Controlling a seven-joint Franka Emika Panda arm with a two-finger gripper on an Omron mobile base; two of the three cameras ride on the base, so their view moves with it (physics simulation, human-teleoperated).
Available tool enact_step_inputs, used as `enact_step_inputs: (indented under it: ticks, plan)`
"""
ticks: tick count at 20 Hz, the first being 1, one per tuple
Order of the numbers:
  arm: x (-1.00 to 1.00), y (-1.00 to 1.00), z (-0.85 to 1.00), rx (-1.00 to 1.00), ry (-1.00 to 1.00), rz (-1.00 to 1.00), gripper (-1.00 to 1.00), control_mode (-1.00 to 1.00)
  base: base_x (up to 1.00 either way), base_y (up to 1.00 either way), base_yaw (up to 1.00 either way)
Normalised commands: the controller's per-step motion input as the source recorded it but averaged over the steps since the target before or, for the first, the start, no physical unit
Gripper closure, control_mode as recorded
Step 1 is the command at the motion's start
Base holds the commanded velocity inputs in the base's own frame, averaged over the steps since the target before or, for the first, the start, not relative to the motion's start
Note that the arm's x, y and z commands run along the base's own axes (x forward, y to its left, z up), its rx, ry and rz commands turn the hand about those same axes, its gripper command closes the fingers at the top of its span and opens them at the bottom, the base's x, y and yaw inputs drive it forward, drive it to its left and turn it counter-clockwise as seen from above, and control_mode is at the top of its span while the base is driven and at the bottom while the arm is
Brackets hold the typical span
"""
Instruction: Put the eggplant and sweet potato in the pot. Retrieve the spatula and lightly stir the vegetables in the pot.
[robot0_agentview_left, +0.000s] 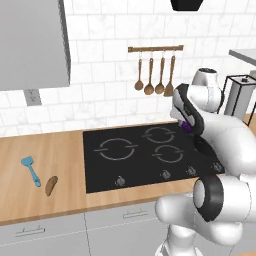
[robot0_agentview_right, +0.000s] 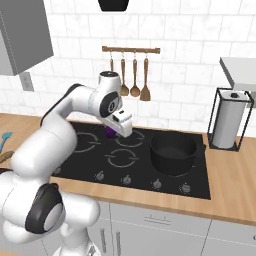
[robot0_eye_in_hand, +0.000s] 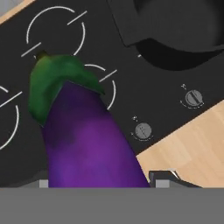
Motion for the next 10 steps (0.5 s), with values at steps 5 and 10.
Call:
enact_step_inputs:
  ticks: [5,10]
  plan:
    - [0.39,-1.00,-0.02,0.00,0.00,-0.06,1.00,-1.00,0.00,0.00,0.00]
    - [0.39,-1.00,-0.08,0.00,0.00,-0.04,1.00,-1.00,0.00,0.00,0.00]
